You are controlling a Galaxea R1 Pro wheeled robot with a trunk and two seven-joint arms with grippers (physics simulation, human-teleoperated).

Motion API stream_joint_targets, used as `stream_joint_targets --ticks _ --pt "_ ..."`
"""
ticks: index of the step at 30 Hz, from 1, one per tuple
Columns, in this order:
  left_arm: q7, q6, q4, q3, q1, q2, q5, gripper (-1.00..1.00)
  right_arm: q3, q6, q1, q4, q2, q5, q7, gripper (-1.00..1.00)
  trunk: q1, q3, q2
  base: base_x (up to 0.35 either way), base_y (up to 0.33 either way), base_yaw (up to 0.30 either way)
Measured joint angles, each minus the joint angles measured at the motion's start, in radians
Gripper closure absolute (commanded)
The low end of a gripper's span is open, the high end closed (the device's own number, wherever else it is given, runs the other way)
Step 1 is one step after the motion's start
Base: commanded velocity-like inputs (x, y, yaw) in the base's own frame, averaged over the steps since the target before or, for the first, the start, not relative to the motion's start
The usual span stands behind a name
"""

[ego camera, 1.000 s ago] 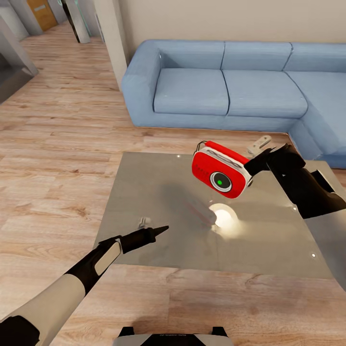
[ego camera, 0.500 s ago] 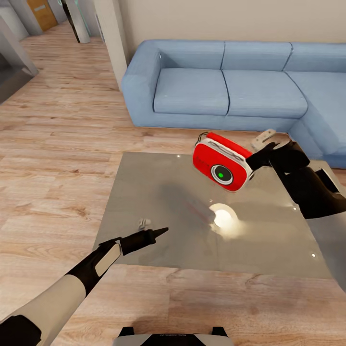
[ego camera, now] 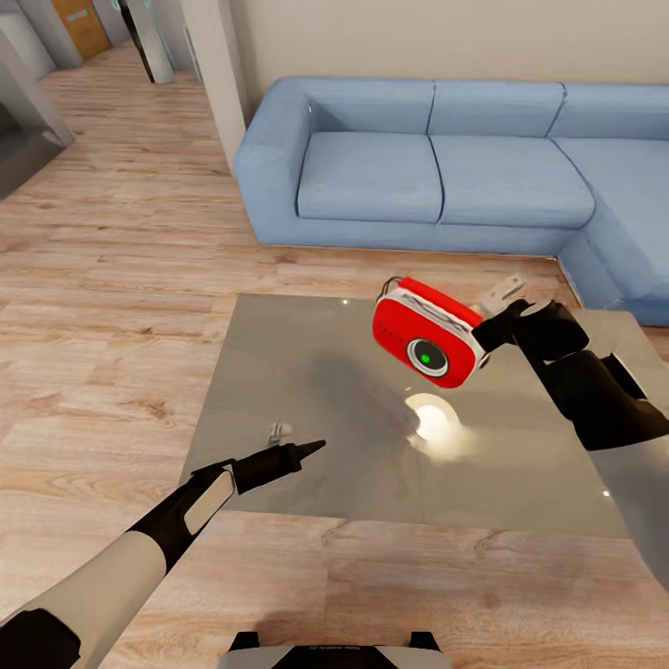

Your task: Turn on the radio receiver that's on the table in the living room.

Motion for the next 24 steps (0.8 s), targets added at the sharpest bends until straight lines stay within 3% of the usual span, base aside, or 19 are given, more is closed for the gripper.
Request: stream_joint_targets --ticks 10,18,24 --pt "0.0 0.0 0.0 0.0 0.0 0.0 0.004 1.0 -0.001 0.0 0.016 0.008 -0.001 0.003 -0.001 1.0 0.0 0.0 0.0 0.0 0.0 0.0" --pt "0.0 0.0 0.001 0.0 0.0 -0.009 0.004 1.0 -0.001 -0.047 0.085 0.01 -0.001 0.004 -0.027 1.0 0.0 0.0 0.0 0.0 0.0 0.0" --pt "0.0 0.0 0.007 0.0 0.0 -0.012 0.002 1.0 -0.002 -0.059 0.092 0.01 -0.001 -0.016 -0.034 1.0 0.0 0.0 0.0 0.0 0.0 0.0"
